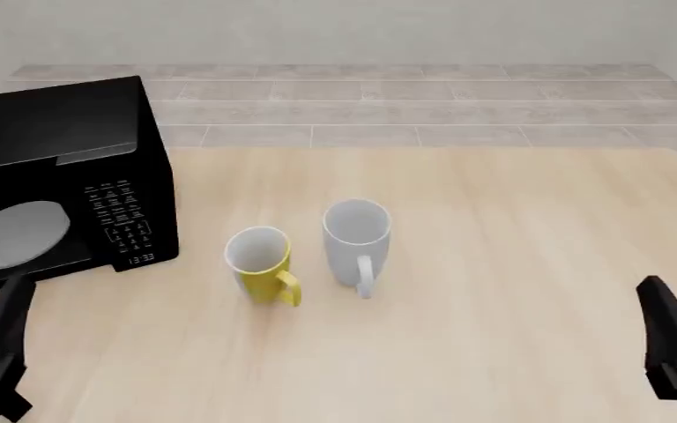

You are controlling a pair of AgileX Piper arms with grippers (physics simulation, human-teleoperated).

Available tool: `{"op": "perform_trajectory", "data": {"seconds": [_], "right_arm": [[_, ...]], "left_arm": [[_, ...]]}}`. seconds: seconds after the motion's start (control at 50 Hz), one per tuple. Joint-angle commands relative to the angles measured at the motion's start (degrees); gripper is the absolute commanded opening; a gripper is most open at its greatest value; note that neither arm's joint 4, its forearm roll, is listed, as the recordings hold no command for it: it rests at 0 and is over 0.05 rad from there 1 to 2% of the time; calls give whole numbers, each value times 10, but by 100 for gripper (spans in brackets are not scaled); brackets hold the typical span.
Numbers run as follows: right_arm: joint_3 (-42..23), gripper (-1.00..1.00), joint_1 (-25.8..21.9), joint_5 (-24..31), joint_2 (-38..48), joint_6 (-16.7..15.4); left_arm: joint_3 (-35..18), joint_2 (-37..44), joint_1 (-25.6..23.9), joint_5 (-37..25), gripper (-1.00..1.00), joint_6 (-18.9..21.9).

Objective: Put the yellow and white mug to the front of the white mug.

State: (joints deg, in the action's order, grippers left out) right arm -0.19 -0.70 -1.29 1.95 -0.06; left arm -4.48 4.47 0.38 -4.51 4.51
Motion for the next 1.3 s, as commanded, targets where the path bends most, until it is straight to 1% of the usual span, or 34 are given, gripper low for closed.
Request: {"op": "perform_trajectory", "data": {"seconds": [0.02,0.08,0.1,0.14,0.18,0.2,0.22,0.24,0.28,0.32,0.36,0.46,0.48,0.54,0.58,0.64,0.68,0.7,0.72,0.76,0.8,0.88,1.0,1.08,1.2,1.26,1.3], "right_arm": [[-11,100,-10,-3,12,-15],[-21,100,-22,-26,51,-26],[-26,100,-36,-33,68,-24],[-37,100,-35,-29,68,-26],[-44,100,-48,-42,92,-30],[-53,100,-68,-55,117,-32],[-53,100,-68,-57,118,-32],[-64,100,-81,-67,139,-43],[-75,100,-100,-79,164,-45],[-86,100,-120,-84,177,-40],[-98,100,-142,-98,206,-46],[-123,100,-194,-119,262,-48],[-132,100,-218,-124,279,-44],[-143,100,-251,-136,313,-49],[-150,100,-269,-142,332,-43],[-163,100,-294,-148,355,-46],[-175,100,-320,-149,370,-43],[-179,100,-323,-150,375,-47],[-191,100,-346,-151,391,-39],[-200,100,-363,-152,408,-34],[-208,100,-368,-154,419,-36],[-228,100,-402,-152,446,-37],[-248,100,-426,-151,479,-47],[-265,100,-452,-149,499,-37],[-280,100,-471,-155,523,-36],[-294,100,-491,-162,546,-28],[-296,100,-494,-162,550,-26]], "left_arm": [[-70,70,6,-70,100,70],[-70,70,6,-70,100,70],[-70,70,6,-70,100,70],[-70,70,6,-70,100,70],[-70,70,6,-70,100,70],[-70,70,6,-70,100,70],[-70,70,6,-70,100,70],[-70,70,6,-70,100,70],[-70,70,6,-70,100,70],[-70,70,6,-70,100,70],[-70,70,6,-70,100,70],[-70,70,6,-70,100,70],[-70,70,6,-70,100,70],[-70,70,6,-70,100,70],[-70,70,6,-70,100,70],[-70,70,6,-70,100,70],[-70,70,6,-70,100,70],[-70,70,6,-70,100,70],[-70,70,6,-70,100,70],[-70,70,6,-70,100,70],[-70,70,6,-70,100,70],[-70,70,6,-70,100,70],[-70,70,6,-70,100,70],[-70,70,6,-70,100,70],[-70,70,6,-70,100,70],[-70,70,6,-70,100,70],[-70,70,6,-70,100,70]]}}
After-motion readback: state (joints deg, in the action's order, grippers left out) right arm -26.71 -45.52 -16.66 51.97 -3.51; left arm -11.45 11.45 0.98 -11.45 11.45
